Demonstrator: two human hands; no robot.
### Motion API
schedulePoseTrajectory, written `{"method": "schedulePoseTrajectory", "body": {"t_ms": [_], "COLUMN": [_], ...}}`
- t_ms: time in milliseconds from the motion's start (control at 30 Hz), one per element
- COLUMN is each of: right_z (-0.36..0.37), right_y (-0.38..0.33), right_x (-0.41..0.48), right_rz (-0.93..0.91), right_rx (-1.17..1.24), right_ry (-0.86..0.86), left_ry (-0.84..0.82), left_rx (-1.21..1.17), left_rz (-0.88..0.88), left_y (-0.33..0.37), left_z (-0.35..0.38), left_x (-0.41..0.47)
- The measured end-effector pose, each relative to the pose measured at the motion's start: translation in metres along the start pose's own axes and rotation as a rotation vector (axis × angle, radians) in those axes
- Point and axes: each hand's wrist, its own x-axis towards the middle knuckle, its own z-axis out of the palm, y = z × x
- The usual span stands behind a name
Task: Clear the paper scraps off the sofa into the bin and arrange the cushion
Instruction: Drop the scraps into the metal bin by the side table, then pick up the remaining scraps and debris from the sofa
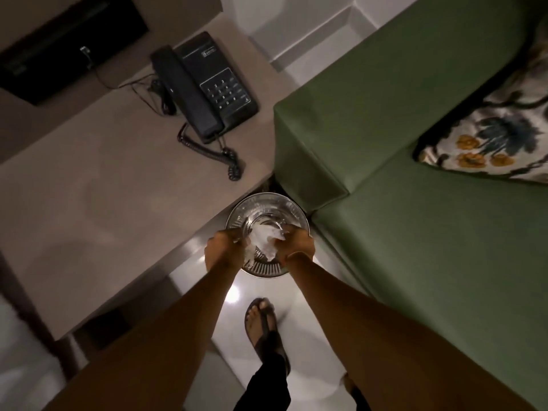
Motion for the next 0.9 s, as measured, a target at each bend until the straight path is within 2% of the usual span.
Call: {"method": "schedulePoseTrajectory", "body": {"t_ms": [100, 233, 400, 467, 500, 567, 700, 900], "right_z": [-0.005, -0.03, -0.096, -0.138, -0.162, -0.204, -0.291, -0.404], "right_y": [-0.001, 0.002, 0.028, 0.051, 0.063, 0.092, 0.16, 0.289], "right_x": [-0.003, -0.022, -0.064, -0.079, -0.086, -0.097, -0.118, -0.147], "right_rz": [-0.035, -0.07, -0.042, 0.004, 0.044, 0.092, 0.119, 0.145], "right_rx": [-0.054, 0.019, 0.252, 0.415, 0.541, 0.625, 0.368, 0.348], "right_ry": [-0.018, -0.022, -0.009, -0.018, -0.034, -0.018, 0.209, 0.327], "left_ry": [0.006, 0.013, -0.004, -0.02, -0.042, -0.089, -0.157, -0.26], "left_rx": [0.054, 0.112, 0.33, 0.409, 0.433, 0.457, 0.432, 0.442], "left_rz": [0.001, 0.072, 0.3, 0.401, 0.432, 0.462, 0.566, 0.723], "left_y": [0.001, 0.017, 0.065, 0.092, 0.108, 0.14, 0.21, 0.319], "left_z": [-0.007, -0.023, -0.038, -0.037, -0.034, -0.024, 0.015, 0.104], "left_x": [-0.001, -0.016, -0.066, -0.094, -0.108, -0.134, -0.188, -0.27]}}
